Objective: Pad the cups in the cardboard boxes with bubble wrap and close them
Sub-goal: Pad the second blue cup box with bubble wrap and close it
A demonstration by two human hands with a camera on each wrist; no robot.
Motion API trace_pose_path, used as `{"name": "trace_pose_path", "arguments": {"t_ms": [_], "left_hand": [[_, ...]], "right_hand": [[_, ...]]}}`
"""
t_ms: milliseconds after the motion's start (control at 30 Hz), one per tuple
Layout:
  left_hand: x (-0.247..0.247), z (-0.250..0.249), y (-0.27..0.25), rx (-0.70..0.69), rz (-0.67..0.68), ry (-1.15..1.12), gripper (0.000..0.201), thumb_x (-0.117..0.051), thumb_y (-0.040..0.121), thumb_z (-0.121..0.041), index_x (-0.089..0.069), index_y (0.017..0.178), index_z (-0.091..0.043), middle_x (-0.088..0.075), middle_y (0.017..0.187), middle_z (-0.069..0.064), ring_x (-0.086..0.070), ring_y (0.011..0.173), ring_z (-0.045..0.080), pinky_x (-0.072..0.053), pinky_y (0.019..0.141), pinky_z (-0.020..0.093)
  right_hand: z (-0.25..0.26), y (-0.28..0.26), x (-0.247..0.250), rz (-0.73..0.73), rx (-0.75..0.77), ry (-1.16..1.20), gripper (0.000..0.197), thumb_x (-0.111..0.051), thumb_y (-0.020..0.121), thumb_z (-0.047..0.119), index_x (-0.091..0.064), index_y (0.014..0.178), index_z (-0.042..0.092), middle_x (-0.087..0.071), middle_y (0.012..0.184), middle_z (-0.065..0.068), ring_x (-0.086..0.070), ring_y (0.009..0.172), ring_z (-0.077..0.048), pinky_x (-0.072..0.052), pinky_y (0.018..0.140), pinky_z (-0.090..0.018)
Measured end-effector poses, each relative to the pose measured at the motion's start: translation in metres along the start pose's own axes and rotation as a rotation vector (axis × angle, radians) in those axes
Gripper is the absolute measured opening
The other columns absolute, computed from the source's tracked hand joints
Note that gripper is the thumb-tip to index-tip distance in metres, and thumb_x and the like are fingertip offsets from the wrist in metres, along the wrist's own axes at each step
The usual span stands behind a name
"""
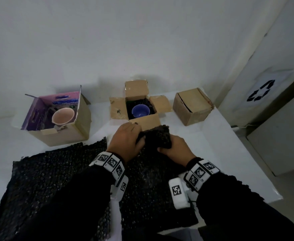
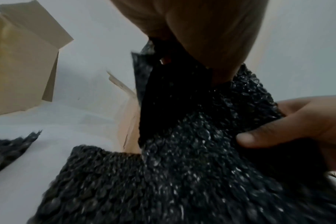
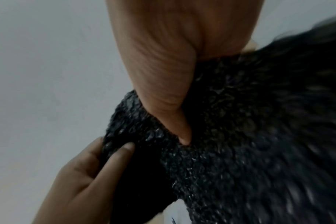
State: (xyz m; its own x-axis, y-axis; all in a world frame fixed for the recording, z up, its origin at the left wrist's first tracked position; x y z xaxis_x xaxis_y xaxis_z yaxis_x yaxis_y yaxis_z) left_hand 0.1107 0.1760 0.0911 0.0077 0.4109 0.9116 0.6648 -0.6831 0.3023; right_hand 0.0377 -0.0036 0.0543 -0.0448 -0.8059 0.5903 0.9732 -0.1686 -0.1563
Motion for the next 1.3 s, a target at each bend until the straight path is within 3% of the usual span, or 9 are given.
{"name": "trace_pose_path", "arguments": {"t_ms": [167, 300, 367, 467, 667, 867, 967, 1067, 1300], "left_hand": [[0.019, 0.001, 0.013, -0.016, -0.046, -0.137, 0.024, -0.051, 0.093, -0.014, -0.043, 0.115, -0.014, -0.064, 0.095, 0.015, -0.059, 0.07, 0.036, -0.049, 0.058, 0.041], [0.035, 0.002, 0.028, -0.107, -0.009, 0.009, 0.042, -0.042, 0.091, -0.02, -0.032, 0.132, -0.027, -0.059, 0.1, 0.013, -0.058, 0.064, 0.035, -0.04, 0.049, 0.035], [0.05, 0.003, 0.035, -0.099, -0.006, 0.096, 0.035, -0.037, 0.094, -0.043, -0.039, 0.126, -0.028, -0.058, 0.095, 0.008, -0.058, 0.063, 0.031, -0.036, 0.048, 0.03], [0.065, 0.005, 0.045, -0.152, 0.075, 0.277, 0.062, -0.041, 0.078, -0.078, -0.057, 0.106, -0.025, -0.056, 0.086, -0.001, -0.054, 0.063, 0.02, -0.037, 0.05, 0.027], [0.059, 0.016, 0.06, -0.134, 0.068, 0.135, 0.029, -0.07, 0.075, -0.036, -0.066, 0.067, -0.009, -0.049, 0.083, 0.002, -0.05, 0.064, 0.02, -0.041, 0.054, 0.03], [0.051, 0.026, 0.07, 0.149, 0.091, -0.223, 0.061, -0.058, 0.082, -0.004, -0.039, 0.136, -0.027, -0.06, 0.105, -0.004, -0.058, 0.087, 0.017, -0.045, 0.071, 0.025], [0.038, 0.032, 0.074, 0.088, 0.106, -0.042, 0.056, -0.055, 0.086, -0.018, -0.041, 0.138, -0.032, -0.057, 0.116, -0.003, -0.058, 0.092, 0.021, -0.05, 0.073, 0.034], [0.029, 0.043, 0.076, 0.09, 0.058, -0.064, 0.048, -0.043, 0.089, -0.052, -0.054, 0.126, -0.023, -0.05, 0.105, -0.003, -0.049, 0.087, 0.012, -0.043, 0.07, 0.028], [-0.009, 0.065, 0.088, 0.21, 0.095, -0.061, 0.045, -0.061, 0.078, -0.018, -0.049, 0.12, -0.025, -0.057, 0.108, 0.006, -0.057, 0.087, 0.027, -0.05, 0.074, 0.045]], "right_hand": [[0.02, 0.02, 0.025, 0.064, 0.029, 0.064, 0.031, -0.051, 0.096, 0.013, -0.057, 0.126, 0.013, -0.062, 0.126, -0.008, -0.057, 0.115, -0.023, -0.042, 0.09, -0.03], [0.052, 0.029, 0.051, 0.062, 0.154, 0.107, 0.055, -0.071, 0.073, 0.06, -0.059, 0.121, 0.034, -0.068, 0.114, 0.012, -0.063, 0.105, -0.005, -0.049, 0.09, -0.025], [0.064, 0.032, 0.061, 0.146, 0.22, -0.077, 0.061, -0.083, 0.06, 0.06, -0.063, 0.112, 0.034, -0.071, 0.099, 0.016, -0.064, 0.091, 0.004, -0.05, 0.078, -0.014], [0.07, 0.047, 0.073, 0.145, 0.251, -0.408, 0.02, -0.076, 0.076, 0.037, -0.068, 0.087, 0.022, -0.07, 0.078, 0.003, -0.066, 0.075, -0.013, -0.052, 0.067, -0.03], [0.084, 0.067, 0.083, 0.195, 0.242, -0.307, 0.007, -0.051, 0.096, 0.019, -0.057, 0.094, 0.017, -0.056, 0.073, 0.008, -0.056, 0.07, -0.016, -0.04, 0.063, -0.028], [0.086, 0.091, 0.09, 0.328, 0.175, -0.083, 0.029, -0.065, 0.09, 0.021, -0.051, 0.115, 0.016, -0.056, 0.086, 0.006, -0.052, 0.067, -0.006, -0.037, 0.053, -0.011], [0.085, 0.112, 0.089, 0.38, 0.085, 0.108, 0.017, -0.054, 0.096, 0.03, -0.052, 0.103, 0.015, -0.049, 0.071, 0.007, -0.04, 0.054, -0.009, -0.032, 0.05, -0.021], [0.08, 0.141, 0.092, 0.286, 0.128, -0.052, 0.008, -0.047, 0.095, 0.025, -0.055, 0.093, 0.027, -0.056, 0.077, 0.007, -0.045, 0.063, -0.012, -0.038, 0.065, -0.029], [0.074, 0.192, 0.076, 0.117, 0.442, -0.582, 0.023, -0.057, 0.082, 0.023, -0.06, 0.098, 0.039, -0.061, 0.087, 0.016, -0.054, 0.092, -0.012, -0.027, 0.09, -0.036]]}}
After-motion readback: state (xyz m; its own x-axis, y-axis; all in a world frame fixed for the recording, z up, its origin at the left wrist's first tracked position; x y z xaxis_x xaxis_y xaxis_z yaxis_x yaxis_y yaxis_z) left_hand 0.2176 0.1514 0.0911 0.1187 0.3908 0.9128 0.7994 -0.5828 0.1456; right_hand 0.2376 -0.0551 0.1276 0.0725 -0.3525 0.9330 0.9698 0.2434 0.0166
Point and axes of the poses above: each hand's wrist, its own y-axis towards the middle knuckle, its own x-axis out of the back of the hand, z = x × y, the point moved 3 cm from there along y, towards the middle knuckle
